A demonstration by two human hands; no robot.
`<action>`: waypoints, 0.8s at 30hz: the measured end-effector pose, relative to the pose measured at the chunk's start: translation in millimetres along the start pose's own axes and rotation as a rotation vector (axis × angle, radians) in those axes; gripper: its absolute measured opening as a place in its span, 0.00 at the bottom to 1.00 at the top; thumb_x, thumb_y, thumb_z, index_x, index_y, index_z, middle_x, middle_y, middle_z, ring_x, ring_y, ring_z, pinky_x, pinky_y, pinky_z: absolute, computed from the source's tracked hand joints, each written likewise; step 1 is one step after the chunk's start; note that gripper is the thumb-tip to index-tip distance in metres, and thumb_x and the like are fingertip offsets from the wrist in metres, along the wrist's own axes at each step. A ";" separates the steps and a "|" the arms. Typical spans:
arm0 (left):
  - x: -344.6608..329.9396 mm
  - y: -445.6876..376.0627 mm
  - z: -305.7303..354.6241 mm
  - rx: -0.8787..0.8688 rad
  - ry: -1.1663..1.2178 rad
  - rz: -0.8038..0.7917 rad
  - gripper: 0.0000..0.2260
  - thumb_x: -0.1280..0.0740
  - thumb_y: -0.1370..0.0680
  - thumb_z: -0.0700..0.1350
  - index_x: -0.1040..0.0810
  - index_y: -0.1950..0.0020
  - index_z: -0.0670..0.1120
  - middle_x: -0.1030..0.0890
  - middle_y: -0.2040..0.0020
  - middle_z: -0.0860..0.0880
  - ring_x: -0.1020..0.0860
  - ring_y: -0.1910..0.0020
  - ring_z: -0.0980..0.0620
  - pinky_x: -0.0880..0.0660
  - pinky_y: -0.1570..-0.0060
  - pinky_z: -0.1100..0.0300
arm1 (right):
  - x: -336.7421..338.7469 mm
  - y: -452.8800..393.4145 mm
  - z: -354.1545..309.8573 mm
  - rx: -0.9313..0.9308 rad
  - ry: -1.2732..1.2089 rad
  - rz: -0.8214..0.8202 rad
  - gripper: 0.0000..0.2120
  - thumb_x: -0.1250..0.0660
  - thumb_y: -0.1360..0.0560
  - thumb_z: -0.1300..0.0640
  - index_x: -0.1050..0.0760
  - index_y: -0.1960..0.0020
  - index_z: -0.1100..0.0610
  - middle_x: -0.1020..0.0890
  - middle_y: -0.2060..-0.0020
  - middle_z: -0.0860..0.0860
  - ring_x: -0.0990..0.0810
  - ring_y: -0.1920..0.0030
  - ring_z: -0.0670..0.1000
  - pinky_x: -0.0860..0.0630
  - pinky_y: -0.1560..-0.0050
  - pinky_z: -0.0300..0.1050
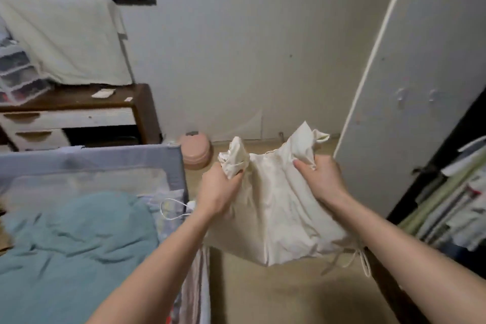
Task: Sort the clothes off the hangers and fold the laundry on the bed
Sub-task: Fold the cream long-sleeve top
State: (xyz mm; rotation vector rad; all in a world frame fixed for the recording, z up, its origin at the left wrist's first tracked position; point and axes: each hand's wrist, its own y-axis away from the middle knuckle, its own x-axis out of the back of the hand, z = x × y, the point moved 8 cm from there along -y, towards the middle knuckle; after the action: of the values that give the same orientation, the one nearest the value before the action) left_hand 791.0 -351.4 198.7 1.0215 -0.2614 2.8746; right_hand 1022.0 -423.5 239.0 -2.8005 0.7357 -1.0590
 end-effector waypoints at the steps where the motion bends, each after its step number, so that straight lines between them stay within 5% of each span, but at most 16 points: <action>1: -22.0 1.4 31.4 -0.052 0.029 -0.034 0.16 0.35 0.26 0.58 0.25 0.48 0.47 0.18 0.49 0.47 0.22 0.46 0.42 0.31 0.56 0.58 | 34.6 3.6 15.0 -0.031 0.018 0.060 0.16 0.33 0.24 0.55 0.28 0.69 0.55 0.27 0.74 0.48 0.29 0.69 0.48 0.37 0.68 0.46; 5: -107.6 23.7 145.0 -0.231 0.145 -0.184 0.27 0.40 0.30 0.71 0.27 0.49 0.49 0.20 0.53 0.51 0.22 0.51 0.45 0.25 0.52 0.52 | 158.5 27.4 72.9 -0.143 0.146 0.258 0.17 0.33 0.24 0.54 0.31 0.69 0.59 0.28 0.74 0.49 0.26 0.66 0.54 0.38 0.67 0.47; 14: -227.4 86.6 356.6 -0.469 0.215 -0.319 0.22 0.43 0.22 0.63 0.30 0.45 0.44 0.21 0.48 0.43 0.24 0.47 0.40 0.27 0.49 0.51 | 382.7 78.8 138.1 -0.288 0.531 0.607 0.16 0.37 0.22 0.50 0.27 0.60 0.62 0.19 0.57 0.62 0.22 0.52 0.64 0.33 0.60 0.49; 24: -330.3 70.9 531.2 -0.770 0.292 -0.472 0.20 0.40 0.23 0.63 0.30 0.50 0.45 0.22 0.53 0.46 0.24 0.53 0.43 0.26 0.51 0.50 | 529.9 69.7 170.1 -0.478 0.928 0.875 0.15 0.42 0.19 0.50 0.34 0.62 0.55 0.20 0.58 0.54 0.21 0.54 0.58 0.36 0.63 0.46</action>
State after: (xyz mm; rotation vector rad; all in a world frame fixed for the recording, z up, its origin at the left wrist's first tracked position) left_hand 1366.1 -526.2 385.8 0.4317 -0.8724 2.1416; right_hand 1446.3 -744.1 417.2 -1.6201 2.2178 -2.0468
